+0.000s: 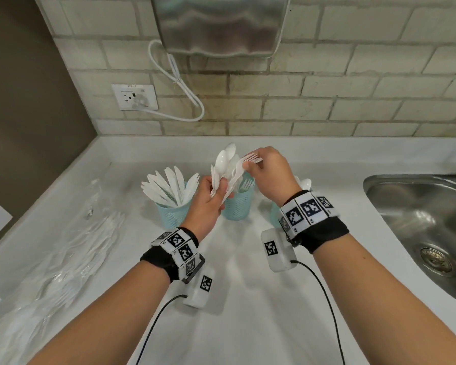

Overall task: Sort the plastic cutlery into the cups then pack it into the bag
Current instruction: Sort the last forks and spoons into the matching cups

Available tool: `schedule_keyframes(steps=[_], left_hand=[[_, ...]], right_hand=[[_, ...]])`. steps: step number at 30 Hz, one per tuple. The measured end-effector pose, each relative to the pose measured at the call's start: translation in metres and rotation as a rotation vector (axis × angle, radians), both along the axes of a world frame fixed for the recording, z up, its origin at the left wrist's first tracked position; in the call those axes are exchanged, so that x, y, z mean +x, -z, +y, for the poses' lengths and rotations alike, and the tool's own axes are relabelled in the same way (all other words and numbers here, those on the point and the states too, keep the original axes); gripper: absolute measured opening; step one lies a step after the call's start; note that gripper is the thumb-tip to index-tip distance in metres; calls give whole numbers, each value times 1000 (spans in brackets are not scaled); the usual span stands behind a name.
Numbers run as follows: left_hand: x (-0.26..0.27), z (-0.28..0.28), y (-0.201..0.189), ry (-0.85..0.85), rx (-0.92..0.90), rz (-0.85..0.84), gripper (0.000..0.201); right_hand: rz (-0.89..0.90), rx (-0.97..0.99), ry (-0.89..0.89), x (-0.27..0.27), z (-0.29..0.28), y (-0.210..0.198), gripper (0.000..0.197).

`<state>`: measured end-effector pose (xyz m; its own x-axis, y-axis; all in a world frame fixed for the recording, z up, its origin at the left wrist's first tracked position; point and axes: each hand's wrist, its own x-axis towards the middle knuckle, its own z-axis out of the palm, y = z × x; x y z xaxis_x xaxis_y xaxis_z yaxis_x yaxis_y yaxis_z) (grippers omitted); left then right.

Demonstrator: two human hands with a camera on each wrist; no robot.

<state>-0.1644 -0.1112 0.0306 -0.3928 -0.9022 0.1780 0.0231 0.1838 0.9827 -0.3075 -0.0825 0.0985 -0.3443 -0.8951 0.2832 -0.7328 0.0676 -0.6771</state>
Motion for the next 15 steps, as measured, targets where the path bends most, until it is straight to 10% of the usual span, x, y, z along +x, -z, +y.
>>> schedule_keyframes(steps=[7,15], left_hand=[[7,-13,0,-85,-33,-36,9],[11,-24,14,-87,-54,-42,14]], right_hand=[[-182,-259,66,-15,0,-19,13],[241,-393,13,-12,-14,-17,19]])
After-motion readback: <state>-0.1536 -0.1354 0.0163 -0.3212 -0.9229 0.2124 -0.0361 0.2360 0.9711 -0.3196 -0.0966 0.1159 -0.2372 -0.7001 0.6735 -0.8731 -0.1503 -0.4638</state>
